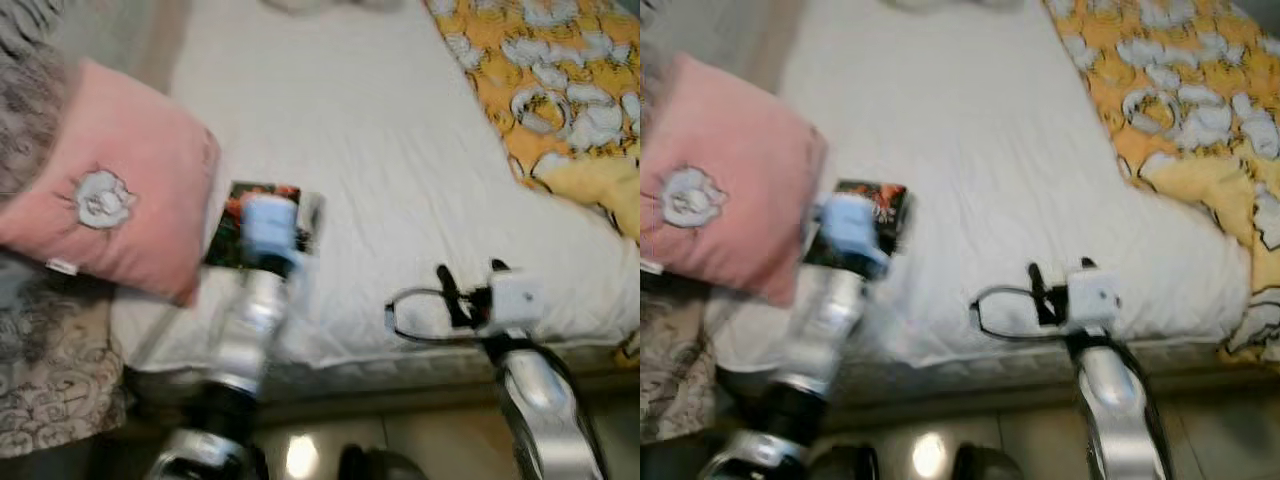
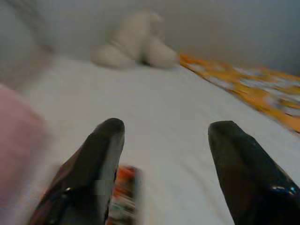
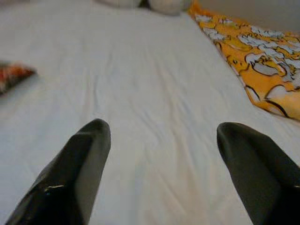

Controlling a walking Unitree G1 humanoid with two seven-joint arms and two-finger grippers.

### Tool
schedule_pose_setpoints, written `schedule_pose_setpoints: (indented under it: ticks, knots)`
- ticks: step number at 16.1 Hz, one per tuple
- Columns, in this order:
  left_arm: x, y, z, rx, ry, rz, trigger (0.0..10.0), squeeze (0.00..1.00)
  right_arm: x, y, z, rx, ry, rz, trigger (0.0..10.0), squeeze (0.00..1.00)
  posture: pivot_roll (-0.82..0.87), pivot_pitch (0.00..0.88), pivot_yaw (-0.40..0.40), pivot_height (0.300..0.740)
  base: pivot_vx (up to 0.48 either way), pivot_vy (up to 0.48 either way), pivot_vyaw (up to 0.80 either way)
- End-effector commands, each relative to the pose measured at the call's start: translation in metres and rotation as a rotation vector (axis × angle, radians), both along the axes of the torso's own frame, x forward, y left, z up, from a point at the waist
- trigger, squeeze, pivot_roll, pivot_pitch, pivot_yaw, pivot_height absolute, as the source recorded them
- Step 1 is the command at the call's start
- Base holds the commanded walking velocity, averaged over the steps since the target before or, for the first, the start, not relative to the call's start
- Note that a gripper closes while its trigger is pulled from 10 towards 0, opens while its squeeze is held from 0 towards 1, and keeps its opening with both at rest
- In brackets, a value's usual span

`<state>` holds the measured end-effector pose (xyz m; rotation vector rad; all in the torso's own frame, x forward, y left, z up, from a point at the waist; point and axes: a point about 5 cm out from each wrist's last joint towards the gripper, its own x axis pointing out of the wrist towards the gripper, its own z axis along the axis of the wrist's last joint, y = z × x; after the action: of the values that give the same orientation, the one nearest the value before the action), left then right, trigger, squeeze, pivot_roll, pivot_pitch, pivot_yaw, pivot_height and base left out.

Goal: Clean up the room

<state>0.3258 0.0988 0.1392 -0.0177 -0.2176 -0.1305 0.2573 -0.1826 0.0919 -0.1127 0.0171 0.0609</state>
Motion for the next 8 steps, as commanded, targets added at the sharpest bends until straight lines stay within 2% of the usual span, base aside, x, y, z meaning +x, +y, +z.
schedule_pose_setpoints:
  ticks: [1, 2, 3, 4, 5, 8]
  knots:
    - [0.001, 0.019, -0.006, 0.035, 0.006, 0.092, 10.0, 1.0, 0.007, 0.001, 0.0, 0.024, -0.008, -0.001, 10.0, 1.0, -0.03, 0.0, -0.055, 0.74, 0.0, 0.0, 0.0]
    - [0.001, 0.033, -0.011, 0.079, 0.015, 0.151, 10.0, 1.0, 0.011, 0.005, 0.0, 0.034, -0.014, 0.017, 10.0, 1.0, -0.02, 0.0, -0.059, 0.74, 0.0, 0.0, 0.0]
    - [-0.007, 0.051, -0.019, 0.127, 0.052, 0.222, 10.0, 1.0, 0.015, 0.011, 0.0, 0.055, -0.02, 0.039, 10.0, 1.0, -0.01, 0.0, -0.063, 0.74, 0.0, -0.48, 0.0]
    - [-0.011, 0.057, -0.026, 0.145, 0.081, 0.254, 10.0, 1.0, 0.017, 0.014, 0.0, 0.063, -0.022, 0.054, 10.0, 1.0, -0.01, 0.0, -0.065, 0.74, 0.0, -0.48, 0.0]
    - [-0.016, 0.062, -0.035, 0.165, 0.126, 0.287, 10.0, 1.0, 0.023, 0.02, -0.001, 0.076, -0.019, 0.076, 10.0, 1.0, 0.0, 0.0, -0.064, 0.74, 0.0, -0.48, 0.0]
    - [-0.016, 0.057, -0.044, 0.177, 0.173, 0.281, 10.0, 1.0, 0.034, 0.032, -0.002, 0.099, -0.02, 0.098, 10.0, 1.0, 0.0, 0.0, -0.053, 0.74, 0.0, -0.48, 0.0]
